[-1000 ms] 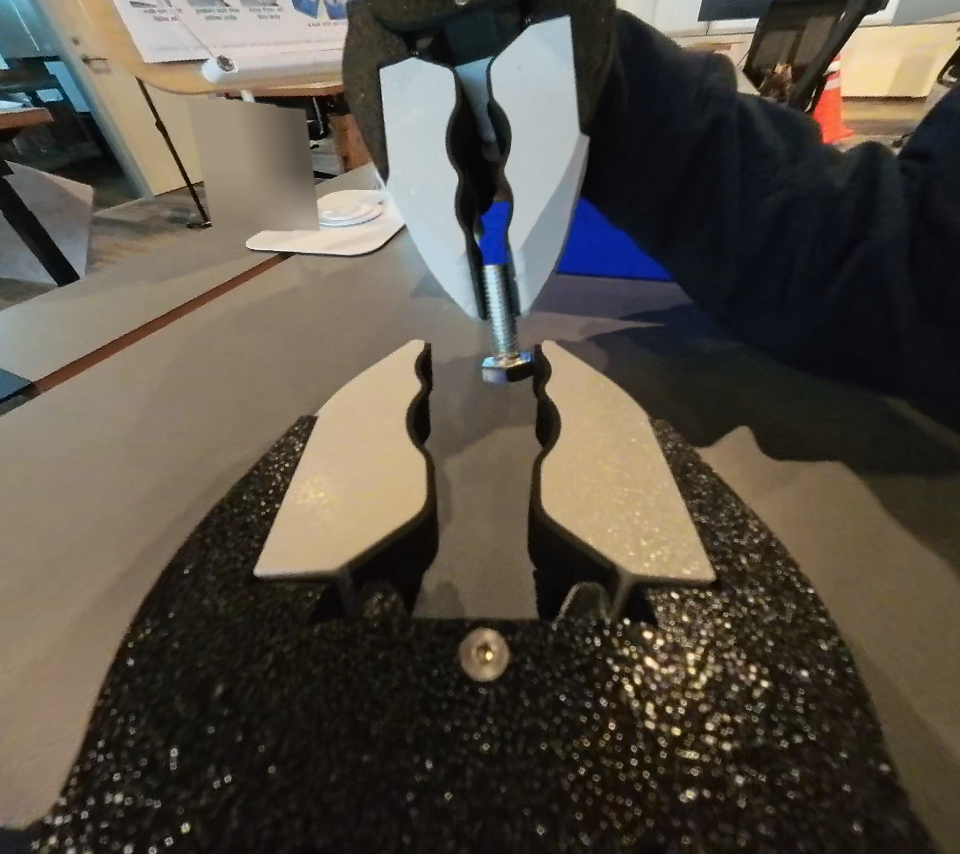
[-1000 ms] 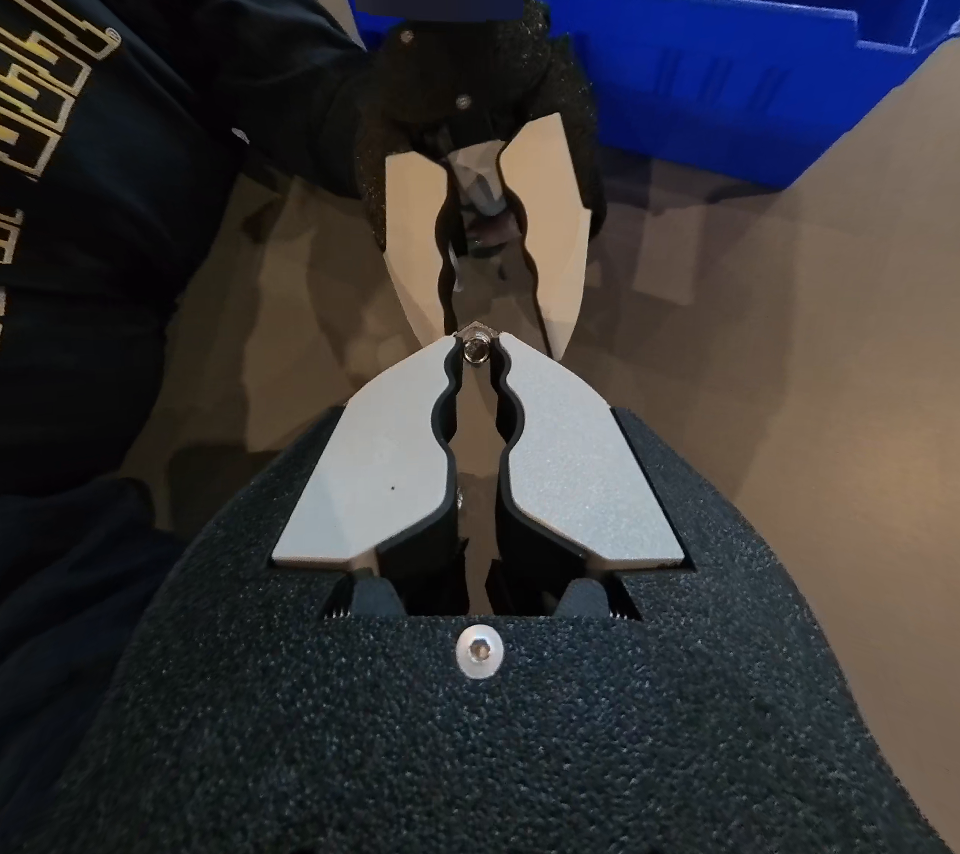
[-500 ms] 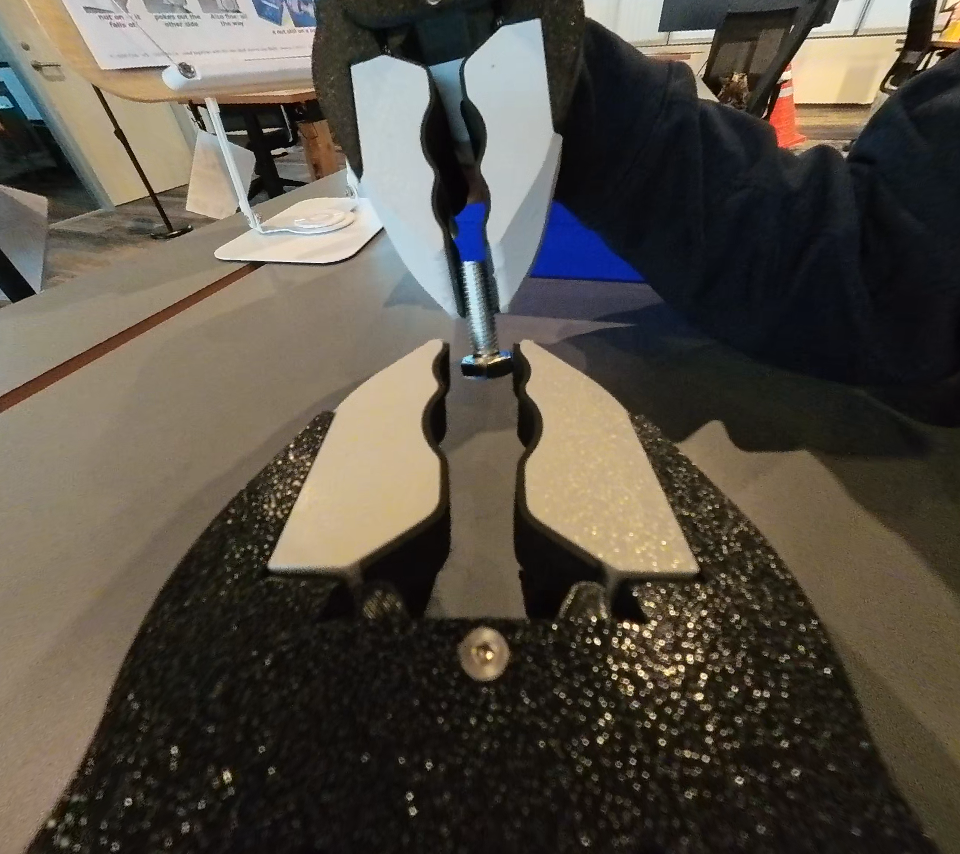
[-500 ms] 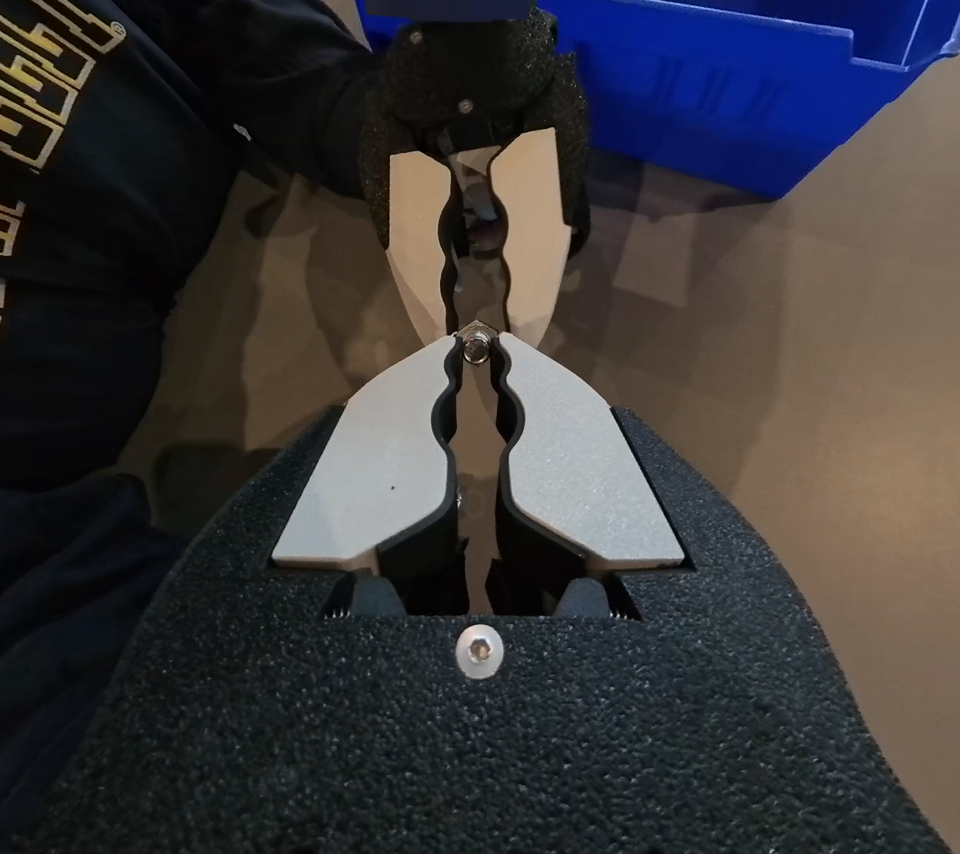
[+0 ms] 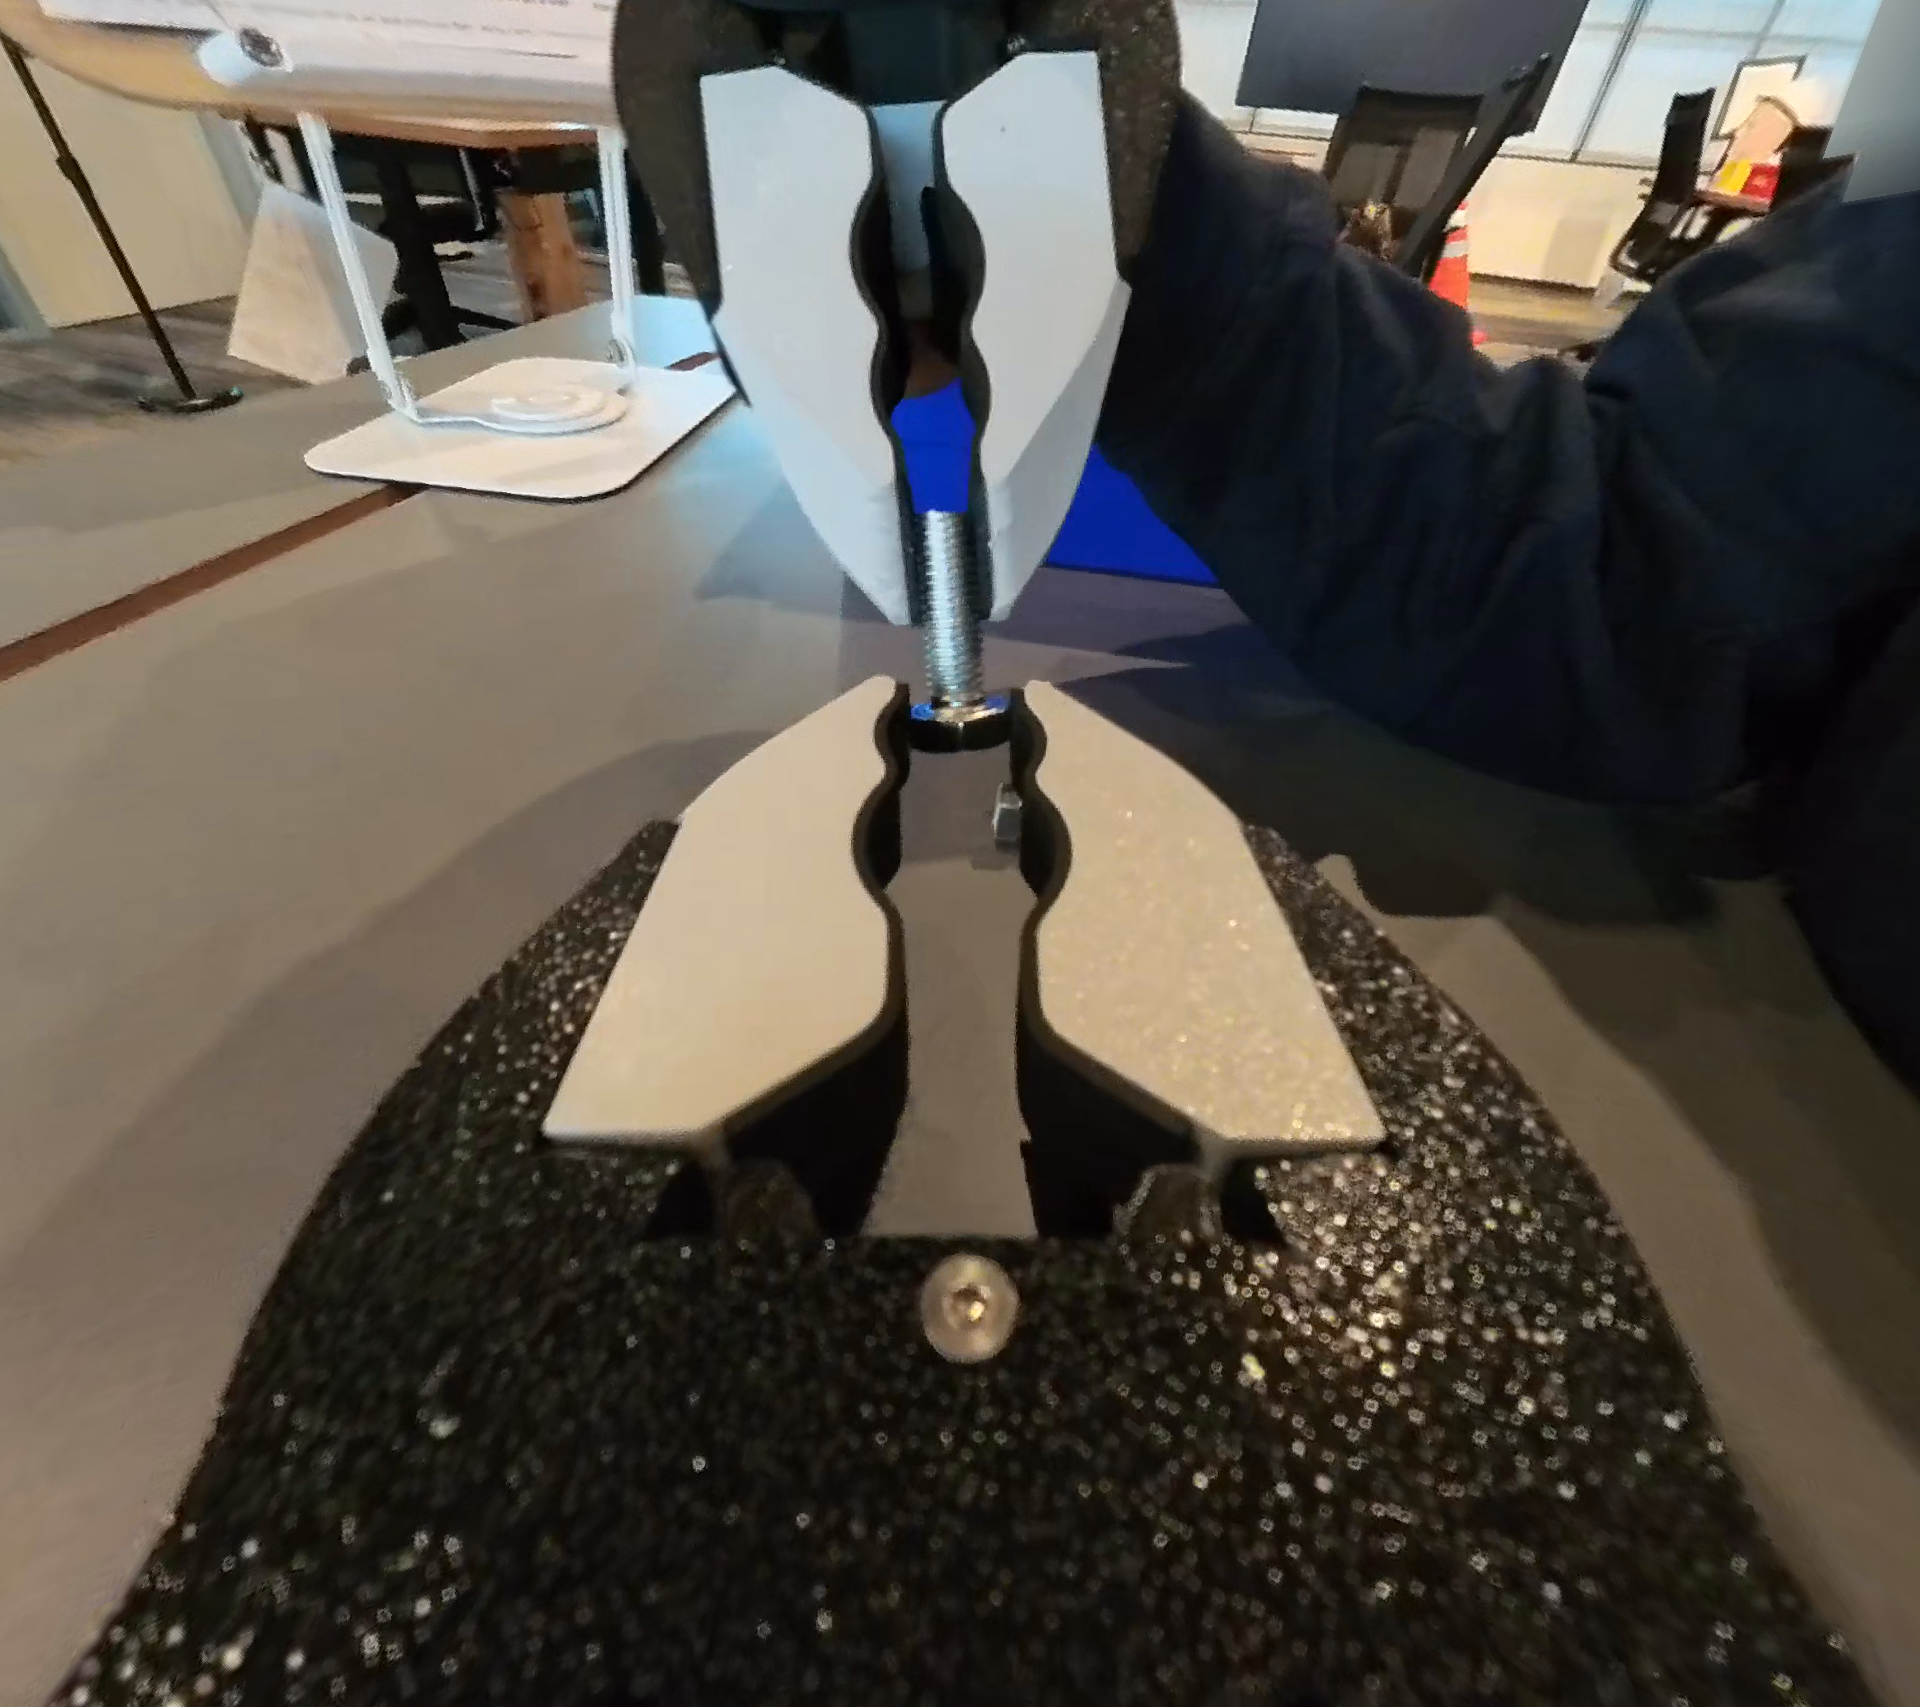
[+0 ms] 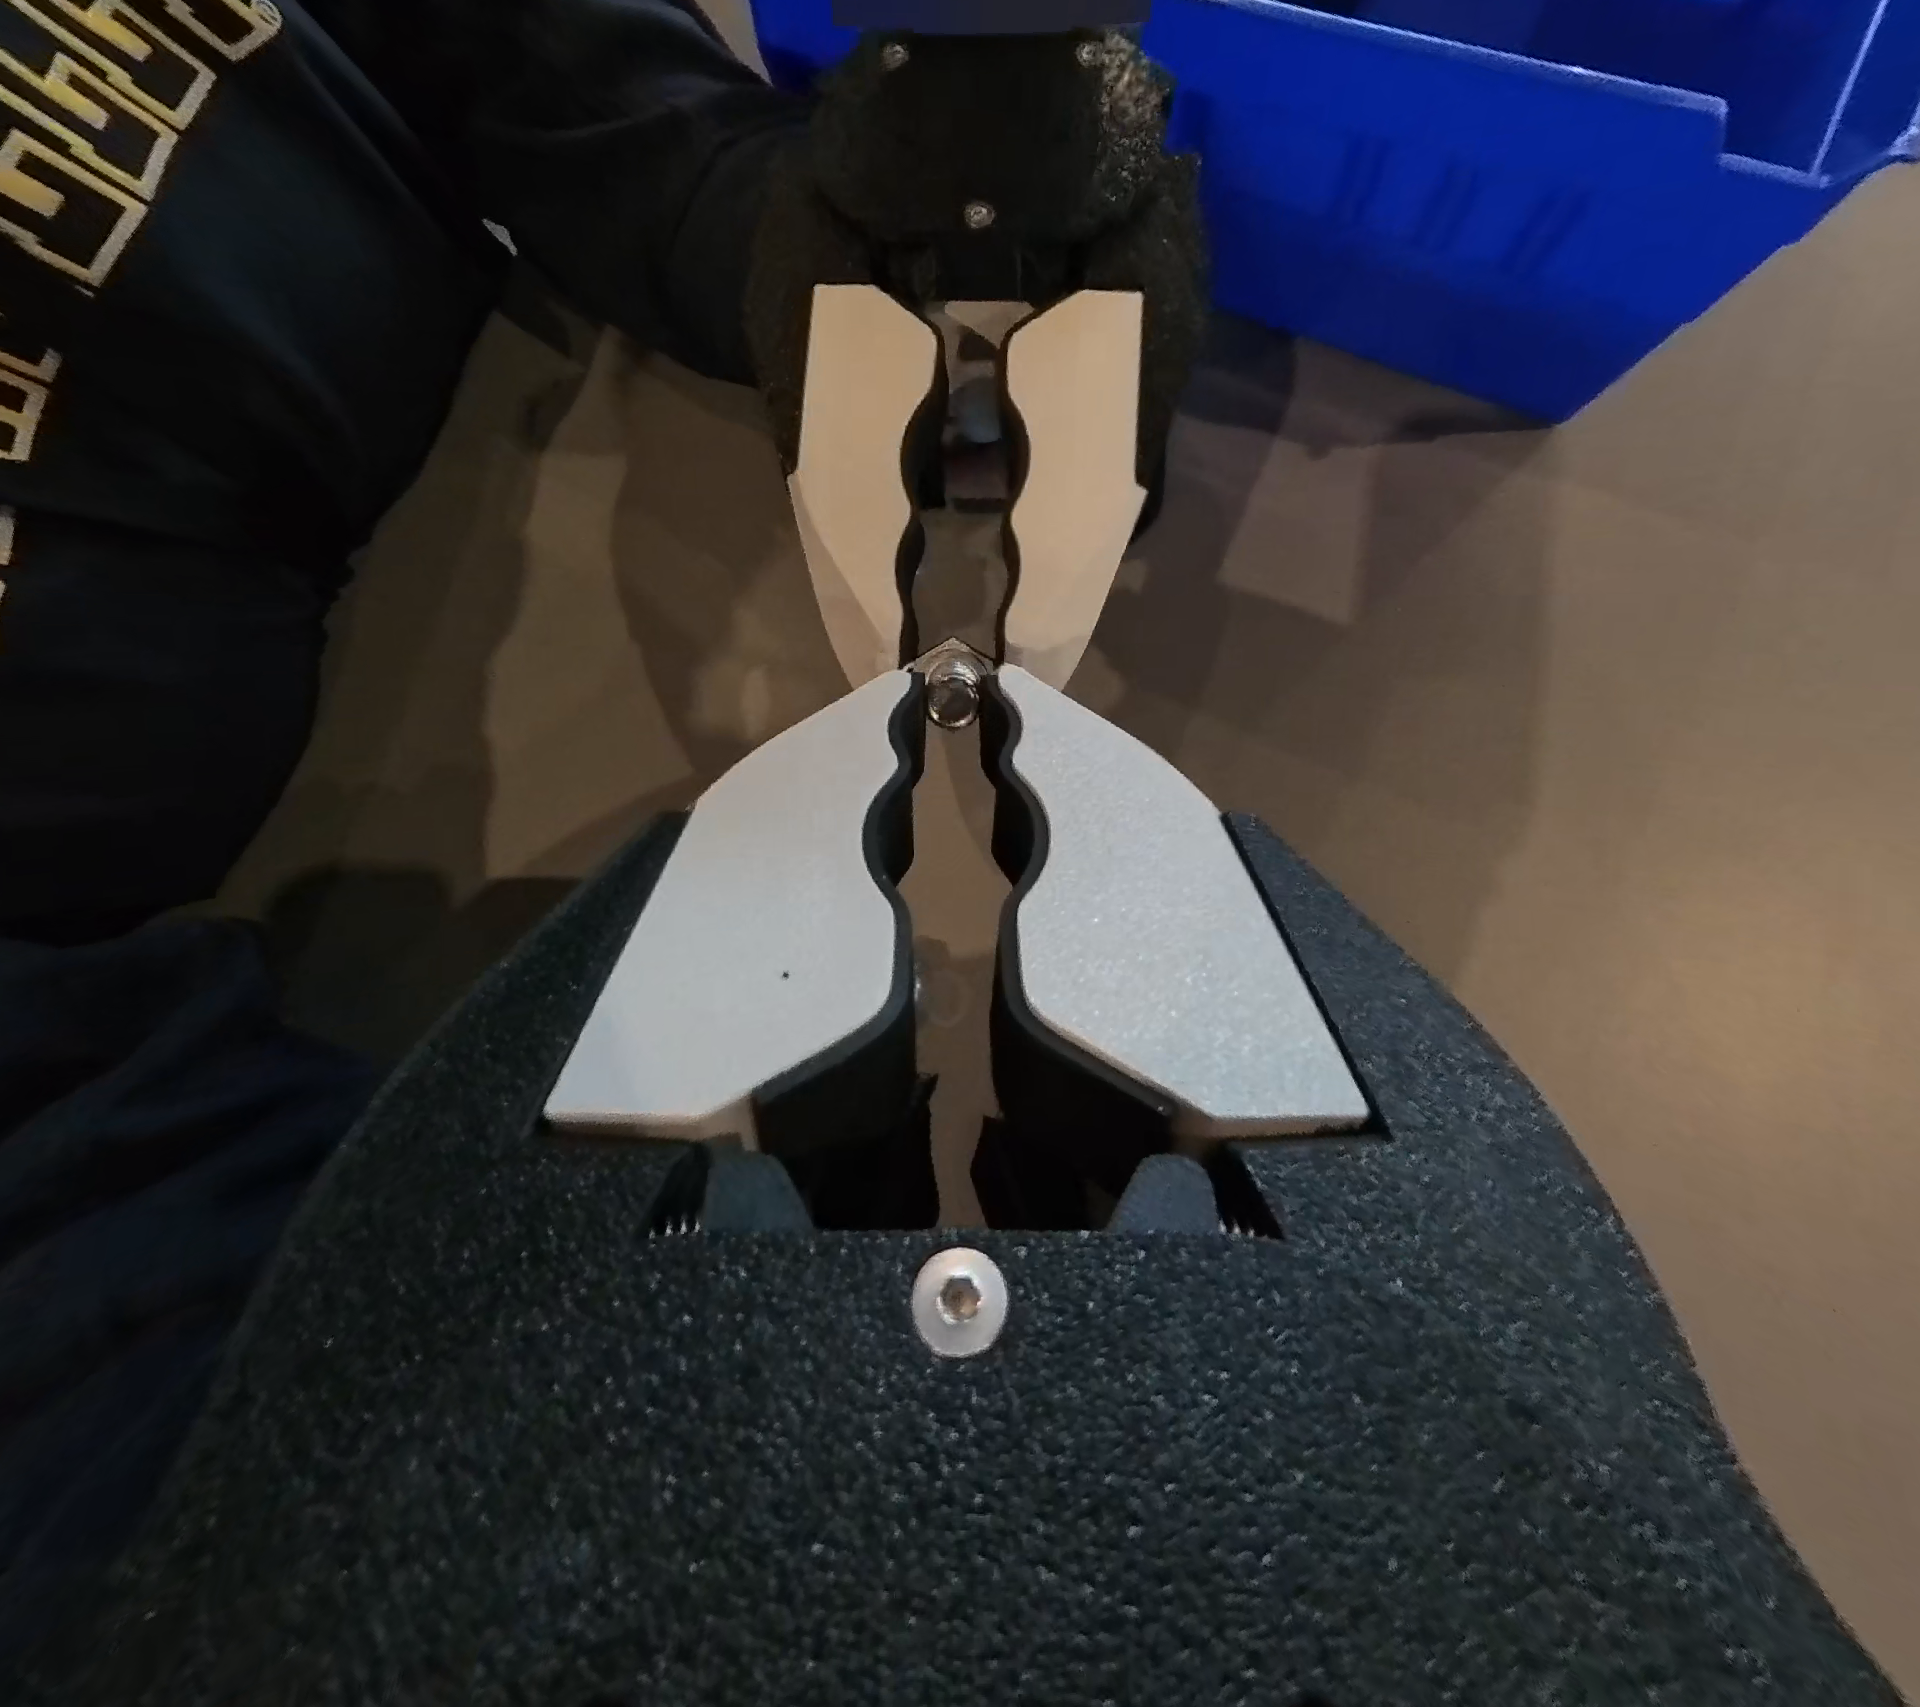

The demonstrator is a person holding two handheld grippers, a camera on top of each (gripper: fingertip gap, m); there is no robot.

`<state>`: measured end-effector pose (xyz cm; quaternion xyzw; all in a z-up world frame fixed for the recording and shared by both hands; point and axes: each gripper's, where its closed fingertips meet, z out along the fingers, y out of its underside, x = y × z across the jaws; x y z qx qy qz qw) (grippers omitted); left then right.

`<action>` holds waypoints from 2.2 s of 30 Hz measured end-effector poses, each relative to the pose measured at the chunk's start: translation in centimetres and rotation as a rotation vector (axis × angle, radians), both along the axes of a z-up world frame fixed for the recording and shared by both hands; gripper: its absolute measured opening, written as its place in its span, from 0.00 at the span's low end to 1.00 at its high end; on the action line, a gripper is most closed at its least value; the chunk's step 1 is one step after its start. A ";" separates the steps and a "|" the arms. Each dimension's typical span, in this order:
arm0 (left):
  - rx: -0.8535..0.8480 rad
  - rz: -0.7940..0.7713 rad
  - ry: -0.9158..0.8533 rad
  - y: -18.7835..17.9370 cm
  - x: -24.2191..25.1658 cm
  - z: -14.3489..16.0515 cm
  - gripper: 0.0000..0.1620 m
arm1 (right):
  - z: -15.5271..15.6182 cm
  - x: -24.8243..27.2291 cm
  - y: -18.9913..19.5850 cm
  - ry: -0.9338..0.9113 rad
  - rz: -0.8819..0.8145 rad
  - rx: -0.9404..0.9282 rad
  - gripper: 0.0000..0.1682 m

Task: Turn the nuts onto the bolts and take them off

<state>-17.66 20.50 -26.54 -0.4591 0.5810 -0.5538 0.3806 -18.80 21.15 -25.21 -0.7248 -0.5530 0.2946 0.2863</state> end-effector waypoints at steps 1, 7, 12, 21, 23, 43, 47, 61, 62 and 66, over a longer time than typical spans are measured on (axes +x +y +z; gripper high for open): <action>-0.001 0.003 -0.003 0.0 0.0 0.1 0.11 | 0.1 0.0 0.0 0.004 -0.004 -0.003 0.06; 0.005 0.016 -0.015 0.1 0.0 0.1 0.11 | 1.8 0.2 1.9 0.063 -0.108 0.103 0.20; -0.007 0.051 -0.036 0.4 0.1 0.4 0.11 | 2.9 3.0 4.5 0.098 -0.458 0.283 0.39; 0.002 0.124 -0.052 1.2 0.0 0.6 0.11 | -5.9 4.7 -1.1 0.014 -0.731 0.096 0.35; 0.000 0.124 -0.051 1.2 0.0 0.6 0.11 | -7.4 4.5 -2.1 -0.016 -0.713 0.095 0.32; 0.046 0.098 -0.007 0.5 0.3 -0.1 0.11 | -9.6 3.4 -5.6 -0.189 -0.541 0.028 0.13; 0.056 0.095 -0.002 0.3 0.3 -0.2 0.11 | -9.5 3.9 -5.3 -0.171 -0.585 0.014 0.14; 0.055 0.055 -0.013 -0.3 0.1 -0.1 0.11 | -9.1 3.7 -4.6 -0.150 -0.588 0.086 0.11; 0.050 0.041 -0.016 -0.5 0.1 0.0 0.11 | -8.2 3.7 -4.3 -0.115 -0.601 0.124 0.11; 0.037 -0.049 0.008 -1.9 0.0 -0.3 0.11 | -3.6 3.6 -3.6 0.083 -0.636 0.293 0.11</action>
